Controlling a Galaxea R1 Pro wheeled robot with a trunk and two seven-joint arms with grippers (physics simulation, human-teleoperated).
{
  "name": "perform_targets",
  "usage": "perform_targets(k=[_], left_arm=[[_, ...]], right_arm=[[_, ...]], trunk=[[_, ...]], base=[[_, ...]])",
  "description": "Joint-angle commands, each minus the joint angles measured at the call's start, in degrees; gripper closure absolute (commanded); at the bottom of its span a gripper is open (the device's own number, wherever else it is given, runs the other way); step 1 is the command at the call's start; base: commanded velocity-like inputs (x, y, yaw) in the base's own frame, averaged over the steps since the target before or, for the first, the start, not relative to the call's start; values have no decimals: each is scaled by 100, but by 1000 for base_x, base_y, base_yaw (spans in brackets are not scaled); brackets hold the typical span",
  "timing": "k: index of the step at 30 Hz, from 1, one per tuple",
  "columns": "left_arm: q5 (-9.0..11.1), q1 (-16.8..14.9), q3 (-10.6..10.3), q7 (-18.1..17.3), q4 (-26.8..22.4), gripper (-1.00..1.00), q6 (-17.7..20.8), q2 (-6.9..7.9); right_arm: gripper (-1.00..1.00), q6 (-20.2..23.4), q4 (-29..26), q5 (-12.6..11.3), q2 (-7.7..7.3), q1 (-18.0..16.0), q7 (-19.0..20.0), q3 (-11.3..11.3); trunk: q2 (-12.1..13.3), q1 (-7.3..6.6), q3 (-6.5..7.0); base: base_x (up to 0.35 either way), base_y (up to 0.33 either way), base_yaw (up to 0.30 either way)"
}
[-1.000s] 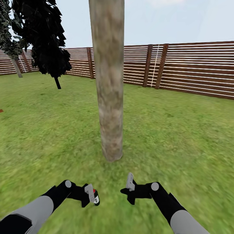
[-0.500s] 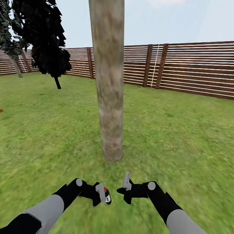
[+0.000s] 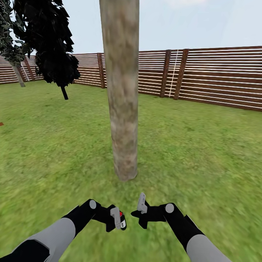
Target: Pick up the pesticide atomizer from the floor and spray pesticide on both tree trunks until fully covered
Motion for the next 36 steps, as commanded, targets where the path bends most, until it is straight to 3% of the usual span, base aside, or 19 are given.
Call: perform_targets(k=[1,11,36], left_arm=[[-57,-1,13,-6,-5,100,-52,-2],[-56,2,14,-6,-5,100,-57,-159],[-49,81,14,63,-4,100,-55,-310]], right_arm=[[100,-45,-5,60,2,-2,3,-7],[100,-45,-10,64,-7,-3,-13,-15],[100,-45,-14,60,-7,-9,-15,-16]], trunk=[[-2,-1,-5],[-2,-1,-5],[-2,-1,-5]], base=[[0,0,0],[0,0,0],[0,0,0]])
